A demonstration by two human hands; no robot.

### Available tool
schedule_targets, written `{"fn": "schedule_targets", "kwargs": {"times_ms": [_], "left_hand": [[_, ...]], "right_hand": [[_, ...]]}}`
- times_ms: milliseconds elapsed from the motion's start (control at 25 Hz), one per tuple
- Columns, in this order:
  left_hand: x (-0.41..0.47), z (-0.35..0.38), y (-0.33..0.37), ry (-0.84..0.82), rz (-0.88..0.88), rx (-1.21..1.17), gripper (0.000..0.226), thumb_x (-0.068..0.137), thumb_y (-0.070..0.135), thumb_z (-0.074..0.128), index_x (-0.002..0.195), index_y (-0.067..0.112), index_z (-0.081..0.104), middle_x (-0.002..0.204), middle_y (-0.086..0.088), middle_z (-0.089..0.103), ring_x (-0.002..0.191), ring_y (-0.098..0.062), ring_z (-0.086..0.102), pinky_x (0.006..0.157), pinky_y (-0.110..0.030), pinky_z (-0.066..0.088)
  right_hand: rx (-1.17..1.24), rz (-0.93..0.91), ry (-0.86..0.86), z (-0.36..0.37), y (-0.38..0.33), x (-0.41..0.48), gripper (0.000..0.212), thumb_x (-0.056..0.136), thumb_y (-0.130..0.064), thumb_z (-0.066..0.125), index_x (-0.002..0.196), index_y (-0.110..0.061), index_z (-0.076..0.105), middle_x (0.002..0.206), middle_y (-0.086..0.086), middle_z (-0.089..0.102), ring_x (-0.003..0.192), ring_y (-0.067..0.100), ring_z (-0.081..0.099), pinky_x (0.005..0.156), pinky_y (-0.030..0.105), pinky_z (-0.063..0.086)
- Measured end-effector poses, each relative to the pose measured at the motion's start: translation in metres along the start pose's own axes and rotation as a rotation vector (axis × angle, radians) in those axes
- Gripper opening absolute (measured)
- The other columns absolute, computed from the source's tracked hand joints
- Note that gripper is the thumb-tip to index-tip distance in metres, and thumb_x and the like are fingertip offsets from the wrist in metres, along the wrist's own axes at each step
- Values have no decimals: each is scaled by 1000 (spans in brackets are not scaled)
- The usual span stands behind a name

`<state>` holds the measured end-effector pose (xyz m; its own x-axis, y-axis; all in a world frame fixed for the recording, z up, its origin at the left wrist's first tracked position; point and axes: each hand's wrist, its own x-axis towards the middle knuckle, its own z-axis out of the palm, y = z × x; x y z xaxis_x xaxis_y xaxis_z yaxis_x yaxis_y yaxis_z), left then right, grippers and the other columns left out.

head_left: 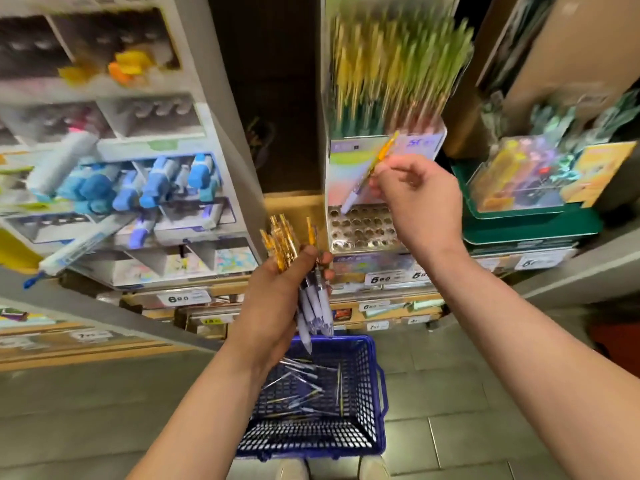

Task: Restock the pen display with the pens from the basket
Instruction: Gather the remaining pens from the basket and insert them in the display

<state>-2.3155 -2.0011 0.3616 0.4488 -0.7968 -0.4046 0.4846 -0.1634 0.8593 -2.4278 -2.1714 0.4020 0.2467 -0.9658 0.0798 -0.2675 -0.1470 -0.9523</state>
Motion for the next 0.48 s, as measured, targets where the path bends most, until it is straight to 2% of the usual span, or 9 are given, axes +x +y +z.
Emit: {"fn": "schedule_targets", "kwargs": {"times_ms": [80,160,280,360,480], "left_hand": [[8,1,-2,-7,5,0,36,101,24,62,118,-8,64,99,-13,73,81,-22,66,68,-27,56],[12,3,-4,-10,12,-12,36,100,23,63,119,-7,64,100,-13,74,82,-22,67,70,-27,57],[15,2,-6,11,57,-21,27,100,24,64,110,0,71,93,-9,75,77,-20,69,68,-27,57],[16,0,-6,5,87,-44,29,100,25,63,111,0,70,97,-11,74,81,-21,69,74,-28,57],[17,-1,-8,-3,92,-57,30,101,26,63,114,0,70,101,-12,75,84,-22,69,78,-29,57]], "right_hand": [[-90,-113,16,8,4,5,11,92,-28,70,98,-22,75,86,-10,76,83,1,73,85,33,60],[-133,-196,2,12,4,7,8,92,-30,71,98,-26,74,86,-15,75,83,-3,71,83,25,59],[-186,-287,-55,13,6,6,6,91,-27,73,97,-29,73,80,-23,69,80,-8,68,75,9,54],[-241,-314,-122,16,9,3,6,90,-24,74,96,-25,75,77,-22,67,78,-11,66,70,1,47],[-350,-303,-197,23,14,1,7,89,-22,74,95,-20,76,74,-18,65,68,-8,64,67,-2,44]]}}
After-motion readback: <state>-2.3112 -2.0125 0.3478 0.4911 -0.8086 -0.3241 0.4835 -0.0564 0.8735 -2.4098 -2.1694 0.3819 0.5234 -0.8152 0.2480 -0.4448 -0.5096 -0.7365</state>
